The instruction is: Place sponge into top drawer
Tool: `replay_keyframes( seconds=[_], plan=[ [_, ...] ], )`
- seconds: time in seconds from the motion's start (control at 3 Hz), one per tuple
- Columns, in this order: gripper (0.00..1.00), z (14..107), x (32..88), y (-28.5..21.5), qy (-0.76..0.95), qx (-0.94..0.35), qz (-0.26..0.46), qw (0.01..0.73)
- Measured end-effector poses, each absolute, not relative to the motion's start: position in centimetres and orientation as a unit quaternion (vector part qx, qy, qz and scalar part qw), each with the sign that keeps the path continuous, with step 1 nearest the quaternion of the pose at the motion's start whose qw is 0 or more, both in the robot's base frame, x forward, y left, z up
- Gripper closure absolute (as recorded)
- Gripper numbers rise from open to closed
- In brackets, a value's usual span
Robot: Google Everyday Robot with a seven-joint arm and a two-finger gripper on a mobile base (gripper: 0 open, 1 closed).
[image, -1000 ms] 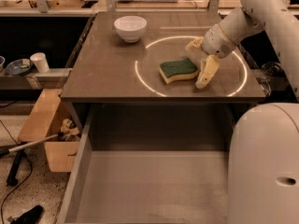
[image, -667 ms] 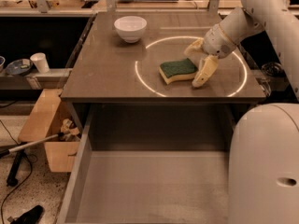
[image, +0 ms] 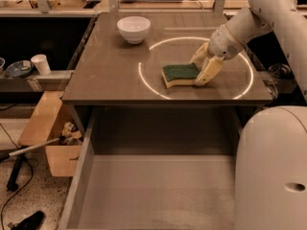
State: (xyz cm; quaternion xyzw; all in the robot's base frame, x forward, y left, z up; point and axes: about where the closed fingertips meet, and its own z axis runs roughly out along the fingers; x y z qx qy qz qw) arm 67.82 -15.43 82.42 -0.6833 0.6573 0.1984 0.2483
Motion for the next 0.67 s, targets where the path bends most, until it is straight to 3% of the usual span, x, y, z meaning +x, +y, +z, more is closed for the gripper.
replay_keyframes(
  seconds=[0.33,0.67],
  plan=[
    [0.89,82.42,67.82,-15.43,0.657,-0.683,0.198,0.248],
    [1.00,82.42,67.83,-15.43,0.657,-0.683,0.198,0.248]
  ],
)
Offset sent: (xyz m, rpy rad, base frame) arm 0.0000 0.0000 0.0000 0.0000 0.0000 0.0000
